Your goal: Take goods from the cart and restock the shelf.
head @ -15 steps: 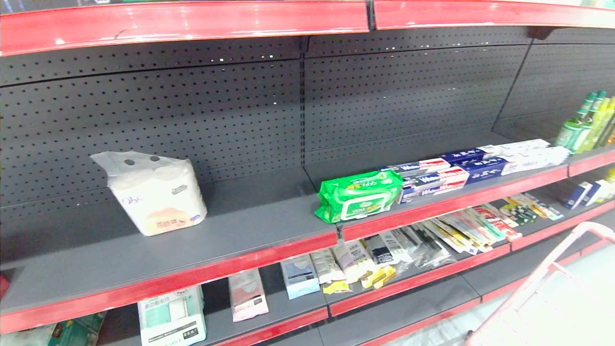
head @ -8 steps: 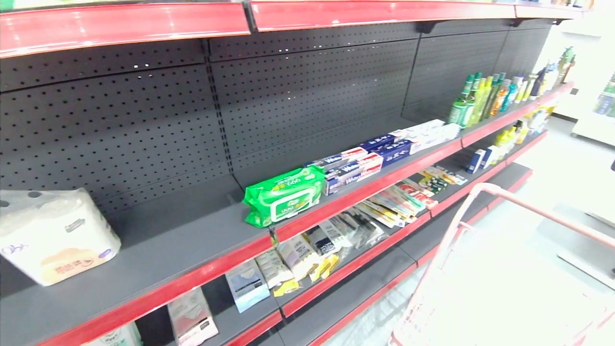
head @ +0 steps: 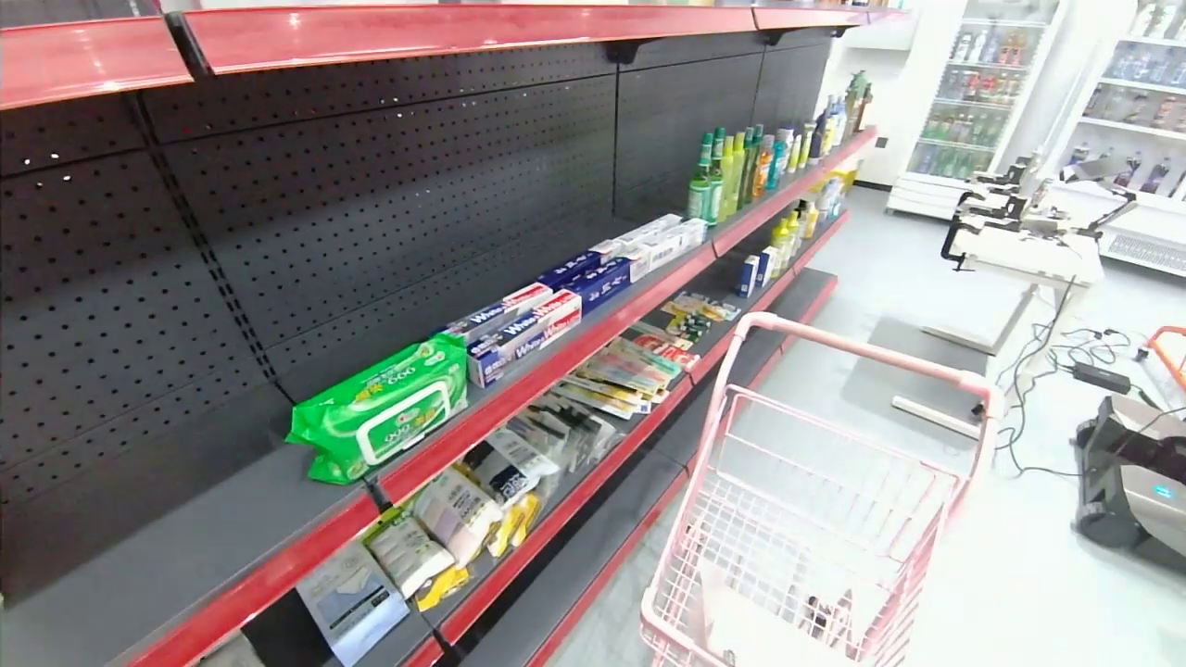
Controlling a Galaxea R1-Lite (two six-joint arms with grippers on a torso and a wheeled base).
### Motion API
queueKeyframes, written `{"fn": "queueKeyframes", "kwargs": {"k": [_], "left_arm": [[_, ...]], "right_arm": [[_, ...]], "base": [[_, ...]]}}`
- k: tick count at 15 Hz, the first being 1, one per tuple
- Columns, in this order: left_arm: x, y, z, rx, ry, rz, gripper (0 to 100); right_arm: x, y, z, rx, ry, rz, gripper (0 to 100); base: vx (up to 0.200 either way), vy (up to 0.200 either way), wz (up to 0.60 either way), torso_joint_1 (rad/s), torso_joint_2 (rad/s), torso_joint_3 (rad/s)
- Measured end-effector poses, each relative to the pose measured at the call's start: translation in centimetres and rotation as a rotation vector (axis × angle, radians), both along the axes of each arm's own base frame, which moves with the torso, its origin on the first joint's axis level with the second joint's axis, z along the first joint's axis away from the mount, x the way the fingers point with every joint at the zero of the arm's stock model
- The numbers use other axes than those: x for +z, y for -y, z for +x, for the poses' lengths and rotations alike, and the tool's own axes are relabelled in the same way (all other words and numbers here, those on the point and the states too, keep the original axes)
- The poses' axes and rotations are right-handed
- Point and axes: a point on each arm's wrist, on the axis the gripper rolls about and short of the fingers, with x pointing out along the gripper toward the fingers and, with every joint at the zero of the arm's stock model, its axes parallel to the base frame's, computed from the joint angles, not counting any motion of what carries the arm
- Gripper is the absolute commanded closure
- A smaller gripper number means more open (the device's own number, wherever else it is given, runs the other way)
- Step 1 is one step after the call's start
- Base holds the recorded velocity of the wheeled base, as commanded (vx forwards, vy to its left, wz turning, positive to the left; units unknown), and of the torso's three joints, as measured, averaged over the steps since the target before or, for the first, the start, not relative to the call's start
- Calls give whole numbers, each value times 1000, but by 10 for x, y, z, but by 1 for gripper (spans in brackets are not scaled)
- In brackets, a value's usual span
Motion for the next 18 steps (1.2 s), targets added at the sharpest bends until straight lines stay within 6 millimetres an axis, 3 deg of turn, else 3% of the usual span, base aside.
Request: {"fn": "queueKeyframes", "kwargs": {"k": [13,15,18], "left_arm": [[0,0,0,1,0,0,0],[0,0,0,0,0,0,0],[0,0,0,0,0,0,0]], "right_arm": [[0,0,0,0,0,0,0],[0,0,0,0,0,0,0],[0,0,0,0,0,-1,0]], "base": [[0,0,0,0,0,0],[0,0,-600,2,2,0],[0,0,0,0,0,0]]}}
